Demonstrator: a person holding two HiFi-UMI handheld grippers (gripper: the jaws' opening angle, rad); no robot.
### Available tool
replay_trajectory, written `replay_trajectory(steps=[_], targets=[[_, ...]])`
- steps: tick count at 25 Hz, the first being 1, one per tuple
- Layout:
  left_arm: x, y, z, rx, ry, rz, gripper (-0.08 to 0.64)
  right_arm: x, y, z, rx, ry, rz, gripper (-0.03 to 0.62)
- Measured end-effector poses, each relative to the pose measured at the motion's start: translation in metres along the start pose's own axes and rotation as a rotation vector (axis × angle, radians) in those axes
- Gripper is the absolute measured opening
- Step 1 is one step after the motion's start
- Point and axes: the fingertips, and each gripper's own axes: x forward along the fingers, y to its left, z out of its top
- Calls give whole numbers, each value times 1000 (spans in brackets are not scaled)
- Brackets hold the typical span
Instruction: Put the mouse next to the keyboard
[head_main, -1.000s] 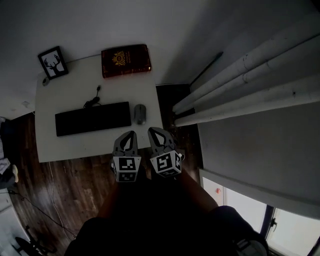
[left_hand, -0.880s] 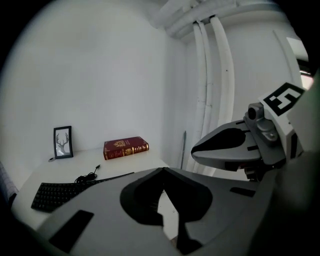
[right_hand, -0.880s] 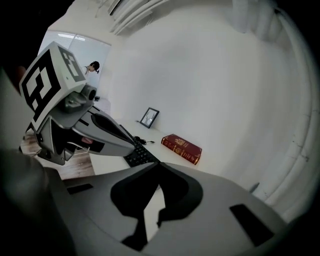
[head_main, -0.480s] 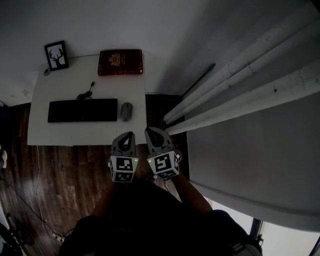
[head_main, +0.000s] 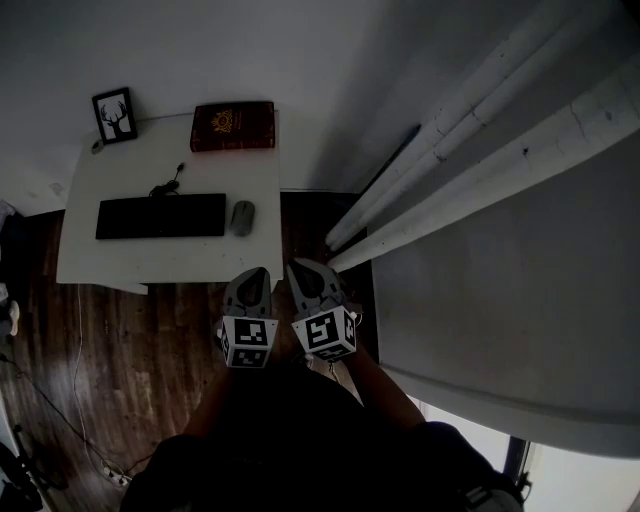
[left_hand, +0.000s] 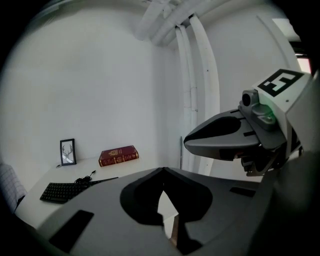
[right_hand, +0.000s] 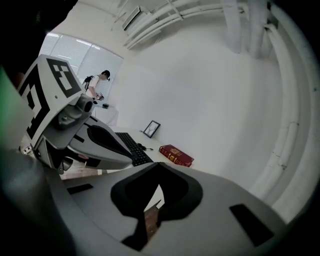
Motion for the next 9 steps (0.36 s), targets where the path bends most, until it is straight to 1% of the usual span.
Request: replay_trajectory(steps=[5, 9], targets=[[-7, -17, 1, 19, -2, -5, 3, -12, 3, 0, -11, -11, 1, 20], [-10, -31, 1, 31, -1, -19, 3, -22, 4, 4, 25, -13, 18, 20]])
